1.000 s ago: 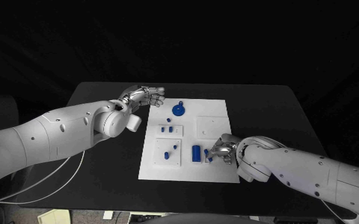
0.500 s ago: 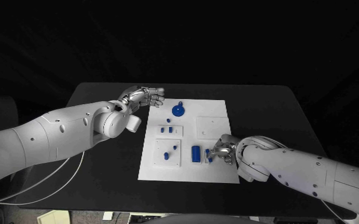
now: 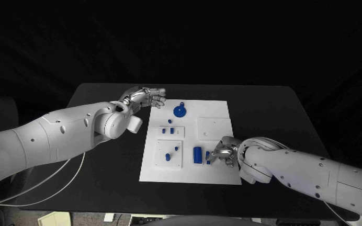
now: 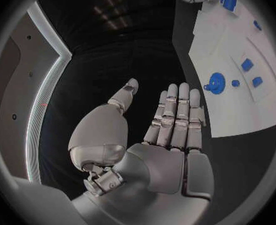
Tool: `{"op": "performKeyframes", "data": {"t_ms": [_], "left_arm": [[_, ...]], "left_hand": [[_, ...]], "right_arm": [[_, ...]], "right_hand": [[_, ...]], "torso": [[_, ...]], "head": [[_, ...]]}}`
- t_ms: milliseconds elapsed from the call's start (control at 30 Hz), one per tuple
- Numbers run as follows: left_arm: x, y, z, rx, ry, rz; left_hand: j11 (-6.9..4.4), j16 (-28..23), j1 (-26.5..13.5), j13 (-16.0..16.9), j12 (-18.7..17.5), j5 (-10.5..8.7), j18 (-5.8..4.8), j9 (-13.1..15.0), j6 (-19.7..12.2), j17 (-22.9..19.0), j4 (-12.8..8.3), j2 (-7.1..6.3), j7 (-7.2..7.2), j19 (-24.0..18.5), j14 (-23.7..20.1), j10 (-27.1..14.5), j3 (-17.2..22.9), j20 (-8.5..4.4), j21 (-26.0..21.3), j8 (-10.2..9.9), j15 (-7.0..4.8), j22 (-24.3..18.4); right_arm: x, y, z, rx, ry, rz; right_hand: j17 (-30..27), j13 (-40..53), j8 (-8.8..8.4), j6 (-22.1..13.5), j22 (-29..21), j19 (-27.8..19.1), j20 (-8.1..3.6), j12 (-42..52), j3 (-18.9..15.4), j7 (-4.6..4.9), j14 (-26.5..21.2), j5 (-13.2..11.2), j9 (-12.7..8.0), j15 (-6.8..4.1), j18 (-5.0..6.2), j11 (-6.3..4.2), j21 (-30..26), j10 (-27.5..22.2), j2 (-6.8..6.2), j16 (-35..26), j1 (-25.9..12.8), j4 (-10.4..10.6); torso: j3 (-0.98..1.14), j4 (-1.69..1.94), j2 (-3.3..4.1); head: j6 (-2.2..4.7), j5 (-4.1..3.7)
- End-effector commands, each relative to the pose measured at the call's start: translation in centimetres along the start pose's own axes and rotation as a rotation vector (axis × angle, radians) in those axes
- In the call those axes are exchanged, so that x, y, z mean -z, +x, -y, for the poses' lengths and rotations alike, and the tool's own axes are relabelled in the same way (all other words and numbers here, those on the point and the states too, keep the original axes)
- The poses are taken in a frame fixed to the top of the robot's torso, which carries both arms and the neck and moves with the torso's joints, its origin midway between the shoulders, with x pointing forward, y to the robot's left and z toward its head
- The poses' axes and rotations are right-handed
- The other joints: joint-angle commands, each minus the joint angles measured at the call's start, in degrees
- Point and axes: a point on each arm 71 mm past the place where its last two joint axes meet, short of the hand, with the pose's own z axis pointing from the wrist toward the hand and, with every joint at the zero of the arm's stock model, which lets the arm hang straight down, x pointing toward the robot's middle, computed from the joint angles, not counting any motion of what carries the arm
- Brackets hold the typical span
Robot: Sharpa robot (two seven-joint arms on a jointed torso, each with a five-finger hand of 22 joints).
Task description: Assemble the parts on the task board
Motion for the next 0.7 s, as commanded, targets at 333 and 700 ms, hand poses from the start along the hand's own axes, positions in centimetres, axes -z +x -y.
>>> {"op": "performKeyframes", "data": {"t_ms": [333, 700], "left_arm": [[-0.04, 0.16, 0.11, 0.007, 0.007, -0.014], [-0.12, 0.24, 0.11, 0.007, 0.007, -0.016]], "left_hand": [[0.13, -0.28, -0.13, -0.08, -0.16, -0.09, 0.59, -0.1, -0.12, 0.11, 0.47, 0.22, -0.1, 0.26, 0.49, 0.2, -0.04, 0.13, -0.21, 0.4, 0.04, 0.08], [0.13, -0.31, -0.11, -0.09, -0.16, -0.09, 0.59, -0.1, -0.12, 0.15, 0.48, 0.24, -0.1, 0.26, 0.5, 0.2, -0.02, 0.12, -0.23, 0.41, 0.03, 0.1]], "right_arm": [[0.14, 0.19, -0.15, -0.004, -0.034, -0.026], [-0.18, -0.1, 0.15, 0.019, -0.026, -0.013]], "right_hand": [[0.1, -0.06, -0.18, -0.18, 0.51, -0.16, -0.57, 0.18, 0.23, 0.35, 0.01, -1.37, -0.11, -0.37, 0.86, -0.06, -0.35, -0.32, -0.07, -0.32, -0.61, 0.65], [0.26, 0.03, 0.02, -0.01, 0.77, -0.15, -0.81, 0.33, 1.48, 0.31, 0.05, -1.11, -0.18, -0.4, 0.86, -0.11, -0.26, -0.26, 3.12, -0.32, 3.18, -2.86]], "torso": [[-0.02, 0.02, 0.02], [0.0, -0.03, 0.02]], "head": [[-0.12, 0.14], [-0.08, 0.12]]}}
